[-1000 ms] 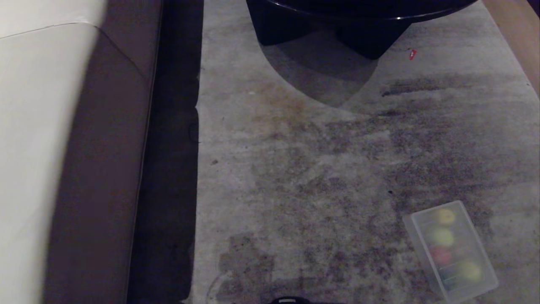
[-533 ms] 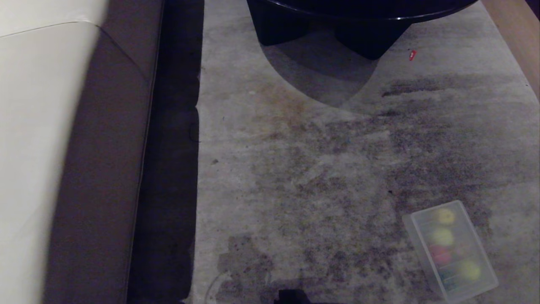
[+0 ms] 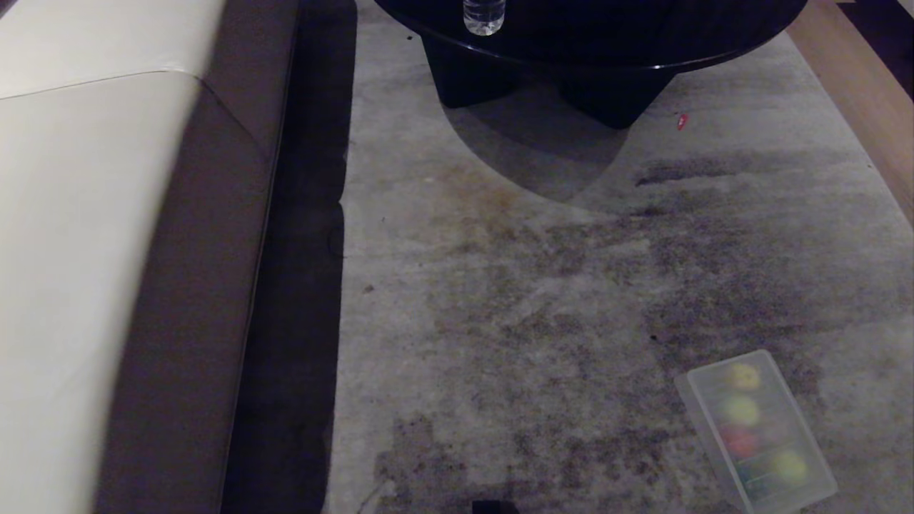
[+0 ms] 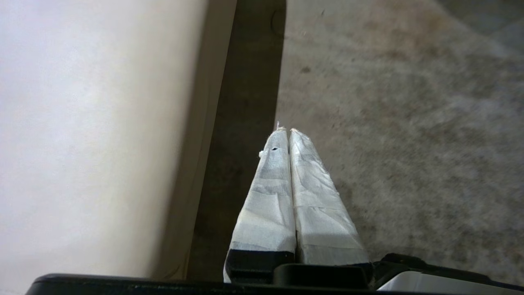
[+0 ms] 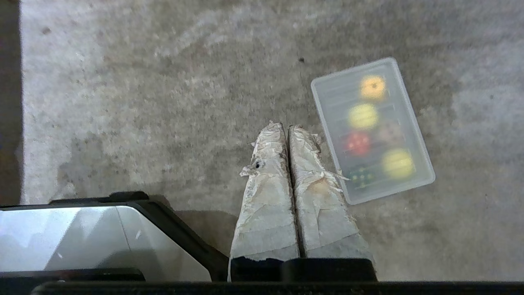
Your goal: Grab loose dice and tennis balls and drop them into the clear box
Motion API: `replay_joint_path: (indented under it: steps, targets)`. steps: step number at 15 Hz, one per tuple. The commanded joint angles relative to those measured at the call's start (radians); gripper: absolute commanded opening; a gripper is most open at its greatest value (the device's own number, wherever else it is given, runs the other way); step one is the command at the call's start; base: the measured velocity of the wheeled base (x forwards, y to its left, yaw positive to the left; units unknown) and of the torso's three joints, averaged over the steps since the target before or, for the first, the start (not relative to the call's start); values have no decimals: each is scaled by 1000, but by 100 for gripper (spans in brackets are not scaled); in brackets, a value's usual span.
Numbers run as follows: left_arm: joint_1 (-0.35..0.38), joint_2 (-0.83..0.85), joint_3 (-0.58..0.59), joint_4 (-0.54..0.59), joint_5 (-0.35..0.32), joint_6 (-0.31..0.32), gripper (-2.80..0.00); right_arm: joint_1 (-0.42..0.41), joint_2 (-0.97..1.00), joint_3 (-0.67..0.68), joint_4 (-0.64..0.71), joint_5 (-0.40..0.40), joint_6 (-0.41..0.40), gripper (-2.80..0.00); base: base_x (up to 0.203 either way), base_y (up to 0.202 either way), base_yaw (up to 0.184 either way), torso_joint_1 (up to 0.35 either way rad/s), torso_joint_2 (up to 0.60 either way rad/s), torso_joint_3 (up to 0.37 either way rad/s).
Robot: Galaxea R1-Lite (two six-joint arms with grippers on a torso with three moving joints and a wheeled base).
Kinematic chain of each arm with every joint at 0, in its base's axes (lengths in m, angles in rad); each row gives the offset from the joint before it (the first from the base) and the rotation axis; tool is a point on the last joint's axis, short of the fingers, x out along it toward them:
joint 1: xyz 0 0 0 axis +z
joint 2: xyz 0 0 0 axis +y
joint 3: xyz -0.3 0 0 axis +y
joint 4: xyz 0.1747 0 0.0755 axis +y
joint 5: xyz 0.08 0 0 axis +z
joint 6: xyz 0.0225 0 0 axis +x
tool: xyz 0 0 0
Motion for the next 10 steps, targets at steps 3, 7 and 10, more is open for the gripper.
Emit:
replay_joint_path:
  steps: [3, 7, 10]
  targets:
    - [0, 1, 0, -1, 0, -3, -280, 0, 2, 0, 1, 1, -1, -280, 0, 0, 0, 4, 3, 197]
    - [0, 0, 0, -1, 1, -3, -280, 0, 2, 0, 1, 1, -5, -280, 0, 0, 0, 1, 1, 202]
    - [0, 1, 0, -1, 1, -3, -280, 0, 2, 0, 1, 1, -3, -280, 0, 0, 0, 2, 0, 201]
